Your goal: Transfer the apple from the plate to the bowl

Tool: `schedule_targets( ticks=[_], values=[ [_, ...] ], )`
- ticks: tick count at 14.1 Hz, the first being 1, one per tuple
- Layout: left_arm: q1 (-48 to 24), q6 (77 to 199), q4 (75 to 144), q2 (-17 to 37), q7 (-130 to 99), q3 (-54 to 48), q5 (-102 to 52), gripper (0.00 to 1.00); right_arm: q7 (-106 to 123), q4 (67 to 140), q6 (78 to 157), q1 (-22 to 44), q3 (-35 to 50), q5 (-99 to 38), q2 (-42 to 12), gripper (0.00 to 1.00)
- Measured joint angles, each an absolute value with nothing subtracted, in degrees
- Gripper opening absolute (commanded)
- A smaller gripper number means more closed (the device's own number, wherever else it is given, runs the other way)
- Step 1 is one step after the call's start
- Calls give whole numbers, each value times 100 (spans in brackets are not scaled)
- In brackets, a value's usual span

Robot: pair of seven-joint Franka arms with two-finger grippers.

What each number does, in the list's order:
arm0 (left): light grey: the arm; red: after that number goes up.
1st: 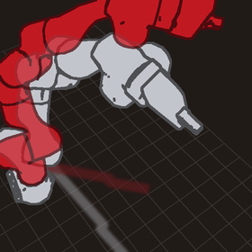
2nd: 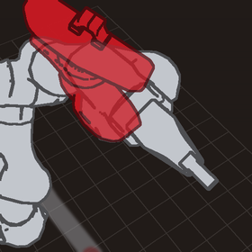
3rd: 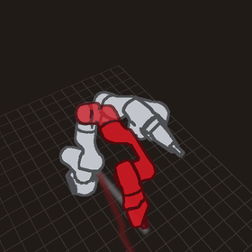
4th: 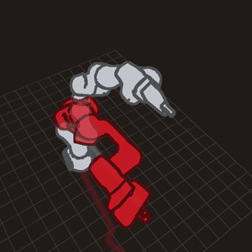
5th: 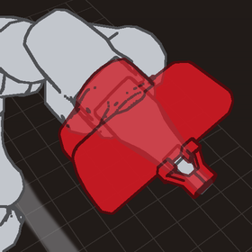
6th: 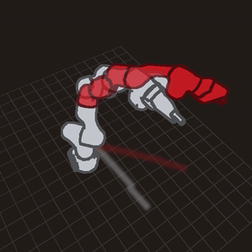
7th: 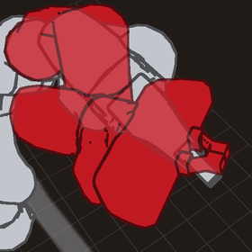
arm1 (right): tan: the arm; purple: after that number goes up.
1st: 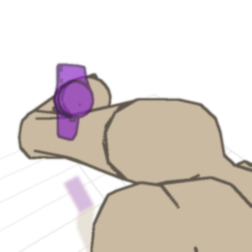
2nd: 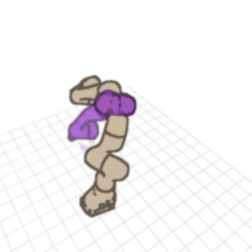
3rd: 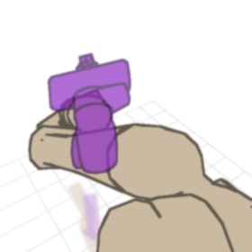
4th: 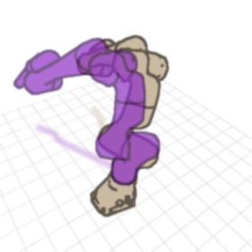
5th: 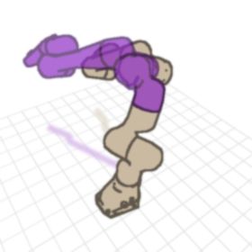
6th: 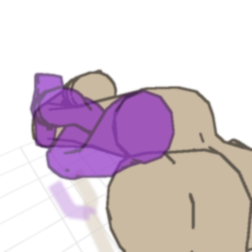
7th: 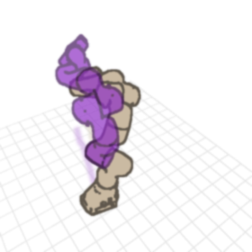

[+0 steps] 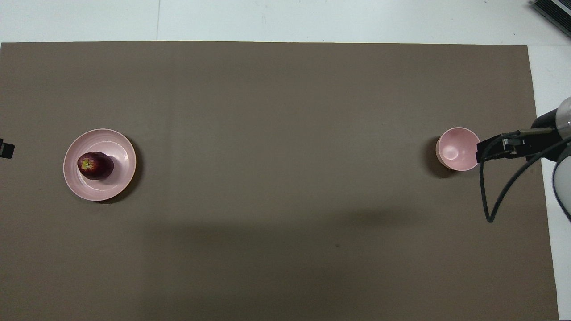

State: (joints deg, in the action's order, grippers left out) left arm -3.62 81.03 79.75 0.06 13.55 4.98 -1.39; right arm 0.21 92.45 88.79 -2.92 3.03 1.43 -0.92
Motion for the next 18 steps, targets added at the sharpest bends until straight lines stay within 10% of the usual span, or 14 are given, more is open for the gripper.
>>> schedule_targets(
  ticks=[18],
  values=[
    [-344,8087,7984,5,1355,421,-139,100,21,9245,8879,-292,303,143,-92,100]
  ],
)
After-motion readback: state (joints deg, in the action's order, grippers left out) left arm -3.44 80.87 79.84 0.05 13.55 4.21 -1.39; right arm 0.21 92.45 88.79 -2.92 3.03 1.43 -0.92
